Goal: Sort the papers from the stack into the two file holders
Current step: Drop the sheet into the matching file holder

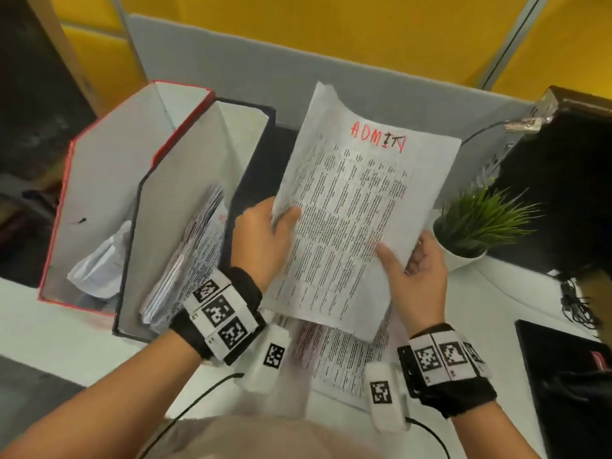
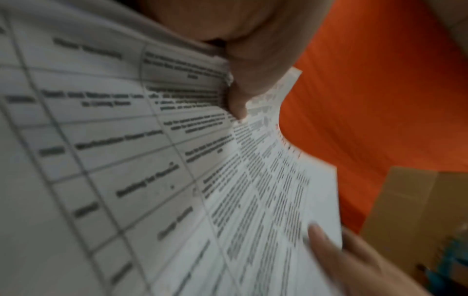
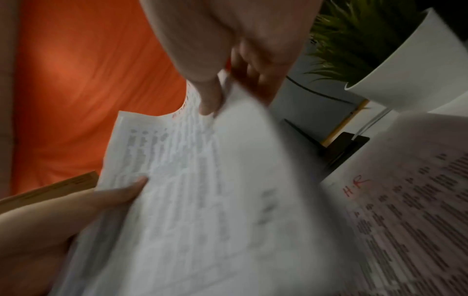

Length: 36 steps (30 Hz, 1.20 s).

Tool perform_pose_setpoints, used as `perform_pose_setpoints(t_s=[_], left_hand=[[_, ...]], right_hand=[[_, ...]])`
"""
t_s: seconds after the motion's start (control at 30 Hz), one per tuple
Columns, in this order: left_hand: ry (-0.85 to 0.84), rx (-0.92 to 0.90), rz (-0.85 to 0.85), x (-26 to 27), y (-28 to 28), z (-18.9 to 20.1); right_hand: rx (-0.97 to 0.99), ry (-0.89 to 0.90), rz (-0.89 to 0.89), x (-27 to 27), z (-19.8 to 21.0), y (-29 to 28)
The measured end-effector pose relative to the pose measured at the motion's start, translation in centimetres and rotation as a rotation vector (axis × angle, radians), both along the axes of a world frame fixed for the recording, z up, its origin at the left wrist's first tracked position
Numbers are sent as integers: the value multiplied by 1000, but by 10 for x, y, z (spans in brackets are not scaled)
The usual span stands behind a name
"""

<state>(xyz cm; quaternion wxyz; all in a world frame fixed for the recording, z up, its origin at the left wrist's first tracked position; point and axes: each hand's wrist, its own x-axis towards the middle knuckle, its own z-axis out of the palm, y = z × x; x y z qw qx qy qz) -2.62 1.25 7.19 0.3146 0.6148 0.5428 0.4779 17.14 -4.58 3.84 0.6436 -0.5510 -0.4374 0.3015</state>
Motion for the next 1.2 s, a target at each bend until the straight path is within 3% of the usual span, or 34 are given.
perform_pose_setpoints(t_s=[0.13,0.37,0.57,0.73,0.87,1.07,1.2], left_hand=[[51,-56,-91,-49,8,34],[98,-94,-45,-127,21,69],[194,-51,102,-159,29,61],[294,87,16,-147,25,34],[599,-55,-106,-141,30,2],[903,-462,-234,-121,46,-25],[1088,-616,-342,-112,57,-31]], right_hand=[[-117,-24,68,6,-12,-6],[-327,-148,9,27,-60,-25],[-546,-504,-145,44,-97,-37],[-687,-529,-116,48,-115,-39],[-693,-587,-90,49,-123,-41],[-736,-613,-76,49,-127,-42],[-752,-612,-74,50,-126,-42]])
